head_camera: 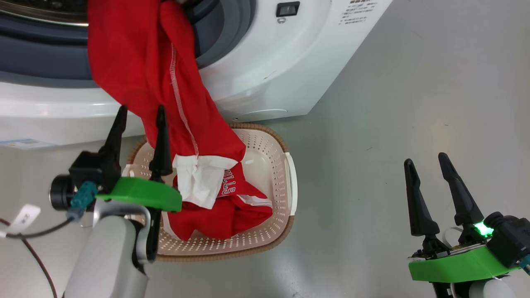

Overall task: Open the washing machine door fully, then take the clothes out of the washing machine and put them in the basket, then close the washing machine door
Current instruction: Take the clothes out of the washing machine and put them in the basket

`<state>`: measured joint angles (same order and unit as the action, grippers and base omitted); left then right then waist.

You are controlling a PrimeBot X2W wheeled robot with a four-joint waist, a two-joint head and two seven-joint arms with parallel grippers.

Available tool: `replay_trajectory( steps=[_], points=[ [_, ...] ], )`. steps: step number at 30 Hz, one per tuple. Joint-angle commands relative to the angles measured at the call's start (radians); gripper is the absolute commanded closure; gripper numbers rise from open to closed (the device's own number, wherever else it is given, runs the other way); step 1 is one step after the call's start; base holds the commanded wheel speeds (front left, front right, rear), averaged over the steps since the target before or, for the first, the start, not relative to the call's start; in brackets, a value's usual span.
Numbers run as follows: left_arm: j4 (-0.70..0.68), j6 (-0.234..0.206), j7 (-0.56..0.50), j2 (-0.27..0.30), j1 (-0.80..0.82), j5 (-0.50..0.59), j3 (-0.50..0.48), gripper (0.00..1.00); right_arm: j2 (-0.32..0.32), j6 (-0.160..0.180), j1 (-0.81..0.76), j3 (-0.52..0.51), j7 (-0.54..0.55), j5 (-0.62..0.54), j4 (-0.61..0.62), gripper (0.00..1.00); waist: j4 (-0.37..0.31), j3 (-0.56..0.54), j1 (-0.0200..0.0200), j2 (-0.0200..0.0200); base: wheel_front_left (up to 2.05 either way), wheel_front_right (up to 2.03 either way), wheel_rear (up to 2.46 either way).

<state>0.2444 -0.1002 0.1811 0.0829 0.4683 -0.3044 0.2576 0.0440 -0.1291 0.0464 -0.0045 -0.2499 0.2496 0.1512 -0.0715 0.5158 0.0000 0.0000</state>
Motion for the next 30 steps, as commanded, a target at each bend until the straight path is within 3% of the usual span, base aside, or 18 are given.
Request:
replay_trajectory(
  steps=[1, 12, 30],
  points=[
    [0.002, 0.01, -0.002, 0.011, 0.031, -0.013, -0.028, 0.0, 0.006, -0.002, 0.007, 0.031, -0.012, 0.012, 0.021, 0.0, -0.003, 0.001, 0.0, 0.0, 0.0, 0.0, 0.0],
    [0.177, 0.017, -0.007, -0.004, 0.155, -0.026, -0.008, 0.0, 0.006, -0.002, 0.011, 0.037, -0.012, 0.017, 0.018, 0.0, -0.021, 0.004, 0.0, 0.0, 0.0, 0.0, 0.0],
    [0.432, -0.029, 0.031, 0.029, 0.303, 0.015, -0.001, 0.0, 0.006, -0.002, 0.013, 0.047, -0.012, 0.018, 0.016, 0.0, -0.053, 0.013, 0.0, 0.0, 0.0, 0.0, 0.0]
  ],
)
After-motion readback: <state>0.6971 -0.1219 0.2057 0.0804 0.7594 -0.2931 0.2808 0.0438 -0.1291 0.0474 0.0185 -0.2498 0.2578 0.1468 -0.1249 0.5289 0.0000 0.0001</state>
